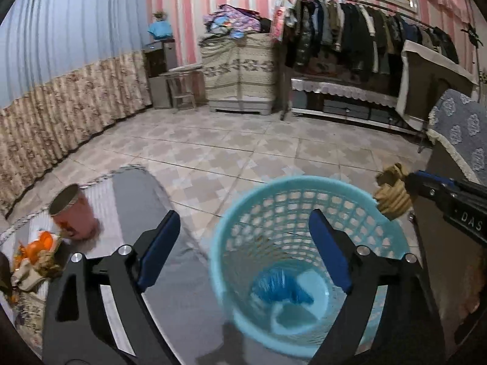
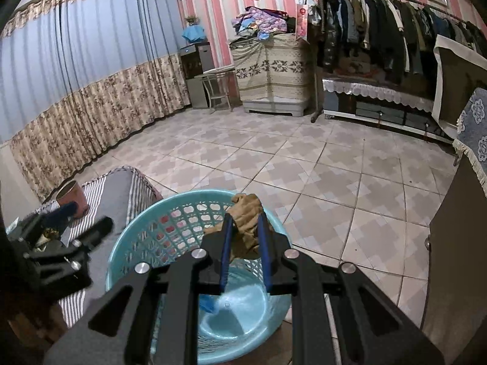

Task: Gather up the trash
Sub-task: 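Carry bag and glove to the blue basket and open both tools to drop them, then grasp the cream plastic lid with the left tool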

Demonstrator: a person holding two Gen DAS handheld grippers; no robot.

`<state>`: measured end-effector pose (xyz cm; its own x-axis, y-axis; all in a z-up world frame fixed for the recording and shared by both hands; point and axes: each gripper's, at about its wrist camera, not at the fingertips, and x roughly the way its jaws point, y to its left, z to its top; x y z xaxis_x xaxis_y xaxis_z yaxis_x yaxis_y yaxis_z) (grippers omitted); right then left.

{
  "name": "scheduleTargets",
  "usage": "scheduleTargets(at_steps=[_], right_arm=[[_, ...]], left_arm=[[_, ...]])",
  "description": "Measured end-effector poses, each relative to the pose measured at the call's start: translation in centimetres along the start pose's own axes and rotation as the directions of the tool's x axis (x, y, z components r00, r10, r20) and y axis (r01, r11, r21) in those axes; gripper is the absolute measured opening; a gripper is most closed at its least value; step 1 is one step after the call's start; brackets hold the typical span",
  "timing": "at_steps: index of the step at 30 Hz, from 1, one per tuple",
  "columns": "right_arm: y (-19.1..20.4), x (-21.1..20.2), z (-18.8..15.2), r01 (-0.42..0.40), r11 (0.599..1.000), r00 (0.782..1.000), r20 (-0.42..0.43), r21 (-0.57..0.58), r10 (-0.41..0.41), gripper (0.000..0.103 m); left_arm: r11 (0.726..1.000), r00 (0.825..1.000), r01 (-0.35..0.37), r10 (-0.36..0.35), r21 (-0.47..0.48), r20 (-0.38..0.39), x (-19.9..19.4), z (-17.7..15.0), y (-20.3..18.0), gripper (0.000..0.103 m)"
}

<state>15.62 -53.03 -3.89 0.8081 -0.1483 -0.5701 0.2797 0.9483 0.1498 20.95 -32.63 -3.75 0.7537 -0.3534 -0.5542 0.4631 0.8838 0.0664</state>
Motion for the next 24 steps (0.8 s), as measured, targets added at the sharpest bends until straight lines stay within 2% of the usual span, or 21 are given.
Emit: scheduleTargets(at_steps=[3,10,12,13,16,19,24], right_arm=[[1.0,0.5,-0.3,-0.007,1.000,1.000,-0.014,-0.024,0.007,0.017],[3.6,1.2,-0.5,-0.042,0.997,0.999,-0.026,-0.071,0.040,0.020],[4.1,1.3,-0.8,-0.035,0.996,0.999,-0.025,-0.088,0.033,0.048],[4.2,1.2,-0.9,-0.029,0.995,1.000,-0.013,-0.092,0.028,0.077],[4.6,0.5,-0.7,0.018,0.994,1.000,0.018,-0.109,-0.017,0.080],[4.3,-0.1,-0.4,0.016,0.997,0.999,0.043,-0.073,-0.013,0.087],[5.1,0.0,-0.3,0.014,0.998,0.999,0.039,-0.062,-0.012,0.093]], left_arm=[[0.998,0.998,-0.056,0.057,-0.014,0.030,-1.3,-0.1,1.6,0.094],[0.990,0.990,-0.132,0.134,-0.057,0.036,-3.8,-1.2,6.4,0.097],[0.987,0.990,-0.137,0.140,-0.086,0.029,-4.3,-1.7,7.6,0.097],[0.986,0.990,-0.137,0.140,-0.097,0.027,-4.5,-1.8,8.1,0.097],[0.984,0.989,-0.143,0.146,-0.104,0.021,-5.0,-2.3,9.3,0.097],[0.979,0.982,-0.185,0.188,-0.086,0.022,-5.6,-2.7,10.0,0.097],[0.969,0.978,-0.205,0.210,-0.138,0.021,-7.1,-3.3,12.4,0.097]])
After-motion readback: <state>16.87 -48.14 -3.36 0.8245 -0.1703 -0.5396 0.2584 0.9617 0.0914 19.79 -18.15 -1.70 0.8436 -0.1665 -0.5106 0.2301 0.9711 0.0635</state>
